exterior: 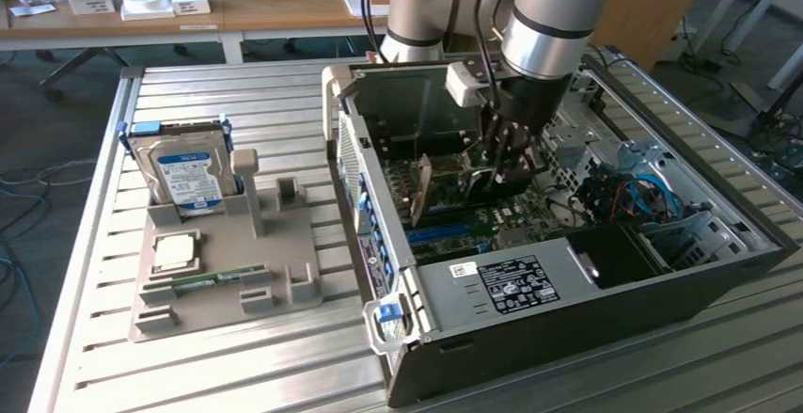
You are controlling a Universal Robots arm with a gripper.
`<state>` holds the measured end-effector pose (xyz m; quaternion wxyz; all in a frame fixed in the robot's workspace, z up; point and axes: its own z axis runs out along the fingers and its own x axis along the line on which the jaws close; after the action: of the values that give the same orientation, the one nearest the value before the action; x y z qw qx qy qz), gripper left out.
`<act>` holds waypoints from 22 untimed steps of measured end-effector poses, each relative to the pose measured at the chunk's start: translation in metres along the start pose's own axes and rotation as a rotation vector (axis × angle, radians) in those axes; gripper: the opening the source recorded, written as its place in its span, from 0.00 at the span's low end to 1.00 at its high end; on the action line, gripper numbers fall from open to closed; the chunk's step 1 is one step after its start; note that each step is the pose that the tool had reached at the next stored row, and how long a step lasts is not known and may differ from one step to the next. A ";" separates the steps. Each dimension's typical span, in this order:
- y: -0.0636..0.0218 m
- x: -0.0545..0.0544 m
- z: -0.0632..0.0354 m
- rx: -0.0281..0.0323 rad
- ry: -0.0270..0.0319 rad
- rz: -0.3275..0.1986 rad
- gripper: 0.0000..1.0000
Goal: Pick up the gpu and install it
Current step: 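Insert the gpu into the slot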
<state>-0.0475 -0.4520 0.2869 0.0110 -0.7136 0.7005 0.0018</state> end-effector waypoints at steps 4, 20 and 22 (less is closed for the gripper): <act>0.0036 0.000 0.0007 0.0000 0.0000 0.000 0.27; 0.0135 0.000 0.0020 0.0001 -0.0001 0.000 0.27; 0.0149 0.000 0.0020 0.0002 -0.0001 0.000 0.27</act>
<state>-0.0623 -0.4520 0.2847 0.0110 -0.7135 0.7005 0.0018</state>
